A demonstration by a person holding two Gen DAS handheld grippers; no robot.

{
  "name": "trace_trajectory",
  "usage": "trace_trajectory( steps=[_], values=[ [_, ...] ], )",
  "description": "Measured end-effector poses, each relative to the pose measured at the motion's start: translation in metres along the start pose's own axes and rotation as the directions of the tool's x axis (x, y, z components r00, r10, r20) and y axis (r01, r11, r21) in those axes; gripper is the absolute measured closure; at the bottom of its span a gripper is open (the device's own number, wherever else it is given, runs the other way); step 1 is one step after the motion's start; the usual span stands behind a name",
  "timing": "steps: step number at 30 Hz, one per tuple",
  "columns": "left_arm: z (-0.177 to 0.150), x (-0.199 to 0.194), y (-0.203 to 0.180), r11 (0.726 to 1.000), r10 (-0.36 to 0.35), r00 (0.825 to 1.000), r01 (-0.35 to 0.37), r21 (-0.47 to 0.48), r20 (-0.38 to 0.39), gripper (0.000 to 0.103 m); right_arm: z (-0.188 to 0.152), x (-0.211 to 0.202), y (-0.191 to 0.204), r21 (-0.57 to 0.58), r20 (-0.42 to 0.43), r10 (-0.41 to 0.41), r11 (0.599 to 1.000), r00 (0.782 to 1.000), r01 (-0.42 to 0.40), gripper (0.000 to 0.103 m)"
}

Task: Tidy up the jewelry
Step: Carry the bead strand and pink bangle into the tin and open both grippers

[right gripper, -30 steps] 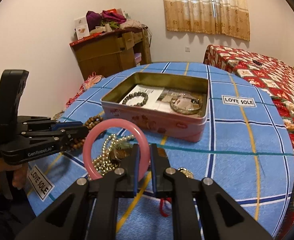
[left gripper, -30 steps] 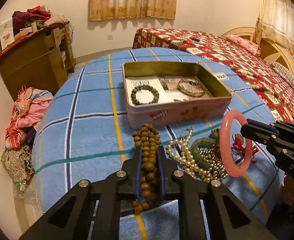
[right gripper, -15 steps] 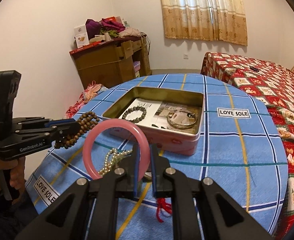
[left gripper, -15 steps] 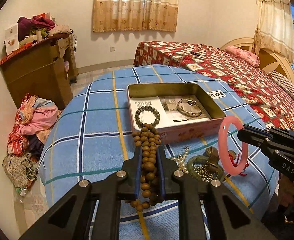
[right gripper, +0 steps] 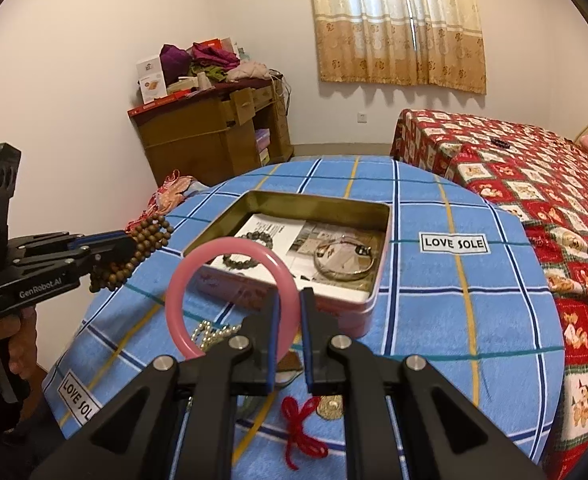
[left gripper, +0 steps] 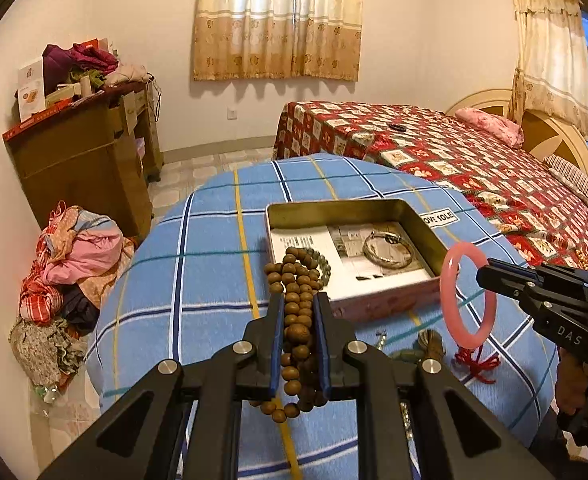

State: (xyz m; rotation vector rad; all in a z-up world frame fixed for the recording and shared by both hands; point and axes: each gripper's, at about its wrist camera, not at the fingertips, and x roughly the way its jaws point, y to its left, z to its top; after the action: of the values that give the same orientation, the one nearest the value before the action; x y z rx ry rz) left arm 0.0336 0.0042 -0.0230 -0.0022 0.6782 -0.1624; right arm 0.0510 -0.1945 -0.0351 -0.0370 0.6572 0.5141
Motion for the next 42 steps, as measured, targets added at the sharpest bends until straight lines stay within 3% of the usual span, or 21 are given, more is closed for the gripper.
trace_trajectory(
  steps=[21, 42],
  values=[
    [0.027, 0.024, -0.006, 0.999, -0.003, 1.000, 0.002, 0.037, 0.014, 0.089, 0.031, 0.027, -0.018, -0.006, -0.012, -0.032, 0.999, 0.999, 0.032, 0.091],
    [0.047, 0.064, -0.010, 0.998, -0.004, 0.999, 0.006, 0.067, -0.032, 0.089, 0.045, 0.053, -0.026, -0.021, -0.037, -0.067, 0.998, 0.997, 0.066, 0.091]
  ],
)
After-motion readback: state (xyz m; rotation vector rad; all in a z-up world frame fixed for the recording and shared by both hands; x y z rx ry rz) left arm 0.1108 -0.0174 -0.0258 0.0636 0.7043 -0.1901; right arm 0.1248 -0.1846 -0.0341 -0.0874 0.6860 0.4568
